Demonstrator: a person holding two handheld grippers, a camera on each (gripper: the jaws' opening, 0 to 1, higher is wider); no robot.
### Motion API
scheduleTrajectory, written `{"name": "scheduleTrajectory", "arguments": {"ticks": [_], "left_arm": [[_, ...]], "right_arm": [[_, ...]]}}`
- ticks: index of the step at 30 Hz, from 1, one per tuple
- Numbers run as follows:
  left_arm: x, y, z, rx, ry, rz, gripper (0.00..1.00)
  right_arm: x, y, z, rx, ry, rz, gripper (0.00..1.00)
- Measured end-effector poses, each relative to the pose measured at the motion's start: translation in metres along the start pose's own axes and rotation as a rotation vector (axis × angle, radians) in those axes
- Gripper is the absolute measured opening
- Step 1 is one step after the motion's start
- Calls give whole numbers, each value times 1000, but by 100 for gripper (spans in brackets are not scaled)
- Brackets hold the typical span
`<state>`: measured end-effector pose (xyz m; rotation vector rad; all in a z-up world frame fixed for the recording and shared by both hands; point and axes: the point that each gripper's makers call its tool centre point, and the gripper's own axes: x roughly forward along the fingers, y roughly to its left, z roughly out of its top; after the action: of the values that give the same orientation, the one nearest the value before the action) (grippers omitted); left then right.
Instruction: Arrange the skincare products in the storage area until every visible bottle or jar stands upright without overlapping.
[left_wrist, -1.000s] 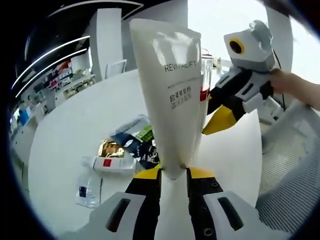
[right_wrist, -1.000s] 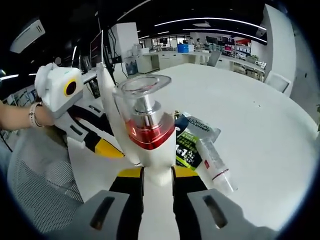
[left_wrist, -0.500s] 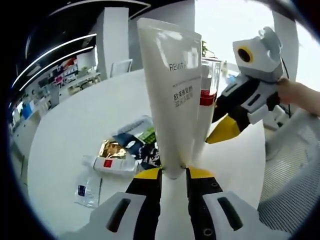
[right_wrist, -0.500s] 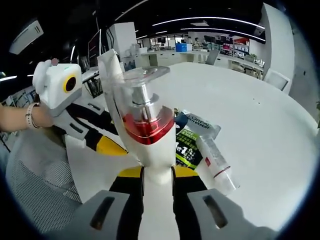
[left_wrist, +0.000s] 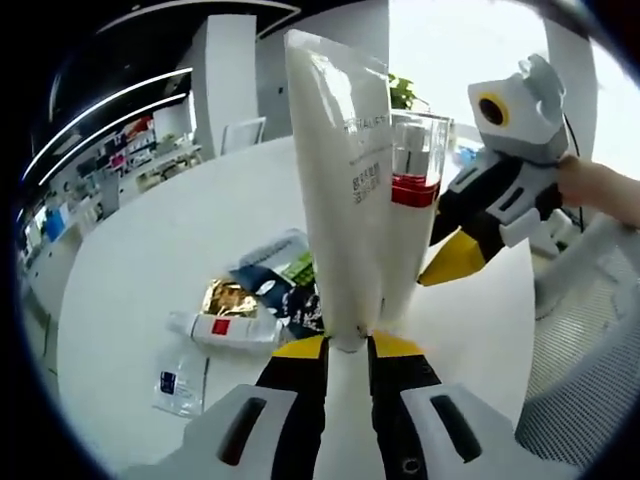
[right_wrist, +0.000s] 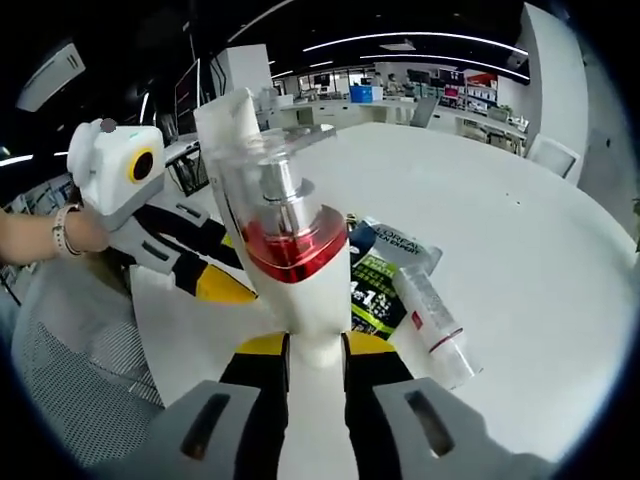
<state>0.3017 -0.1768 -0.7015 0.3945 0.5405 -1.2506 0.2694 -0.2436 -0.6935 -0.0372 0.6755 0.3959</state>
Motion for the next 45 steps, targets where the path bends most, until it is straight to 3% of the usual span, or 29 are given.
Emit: {"name": "scheduleTrajectory", "arguments": {"ticks": [10, 16, 23, 28, 33, 38, 45], "left_arm": [[-3, 7, -4, 20, 22, 20, 3], [-2, 4, -6, 17, 25, 8, 6], [-19, -2, 4, -51, -23, -3, 9], [-32, -11, 7, -93, -42, -12, 15], [-47, -10, 10, -125, -72, 22, 26], [-62, -15, 13, -76, -70, 44, 35], [-85, -23, 24, -104, -101, 27, 54]], "right_arm": [[5, -1, -3, -16, 13, -8, 21], [5, -2, -3, -10, 10, -14, 20], [-9, 0, 5, 9, -14, -17, 27], [-18, 10, 7, -5, -22, -16, 36], [-32, 20, 11, -14, -42, -16, 43], [-43, 26, 17, -33, -63, -31, 59], [-62, 33, 26, -59, -95, -56, 71]]}}
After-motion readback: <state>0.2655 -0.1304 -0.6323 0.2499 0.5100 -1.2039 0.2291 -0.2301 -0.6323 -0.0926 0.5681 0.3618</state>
